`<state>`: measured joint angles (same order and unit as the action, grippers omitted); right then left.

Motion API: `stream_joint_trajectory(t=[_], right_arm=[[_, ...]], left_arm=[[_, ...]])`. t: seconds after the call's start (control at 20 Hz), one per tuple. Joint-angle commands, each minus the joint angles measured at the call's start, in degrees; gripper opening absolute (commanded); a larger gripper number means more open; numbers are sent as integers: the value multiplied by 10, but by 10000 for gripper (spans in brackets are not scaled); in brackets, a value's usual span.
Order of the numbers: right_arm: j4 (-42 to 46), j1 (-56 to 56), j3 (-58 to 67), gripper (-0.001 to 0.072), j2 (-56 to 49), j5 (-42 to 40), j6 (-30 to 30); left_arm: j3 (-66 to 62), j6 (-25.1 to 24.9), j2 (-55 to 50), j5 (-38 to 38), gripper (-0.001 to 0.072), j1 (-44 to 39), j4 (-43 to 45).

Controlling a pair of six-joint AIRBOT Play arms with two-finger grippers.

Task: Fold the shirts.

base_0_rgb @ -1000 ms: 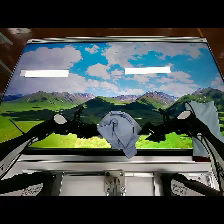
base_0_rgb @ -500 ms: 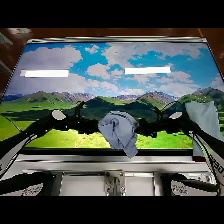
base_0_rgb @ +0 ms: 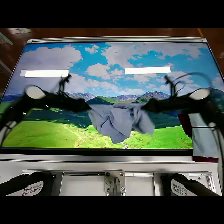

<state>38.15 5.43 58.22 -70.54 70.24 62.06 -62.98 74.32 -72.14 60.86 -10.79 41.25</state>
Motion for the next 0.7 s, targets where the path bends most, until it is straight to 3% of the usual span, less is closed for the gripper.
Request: stream_joint_trajectory(t=[0.0,0.35,0.65], right_arm=[[11,56,165,65,94,54,-28],[15,78,436,65,221,41,18],[99,78,489,66,280,39,52]], left_arm=[[-172,-5,62,41,39,64,24],[-547,-17,161,8,40,72,26],[-530,9,240,57,40,72,30]])
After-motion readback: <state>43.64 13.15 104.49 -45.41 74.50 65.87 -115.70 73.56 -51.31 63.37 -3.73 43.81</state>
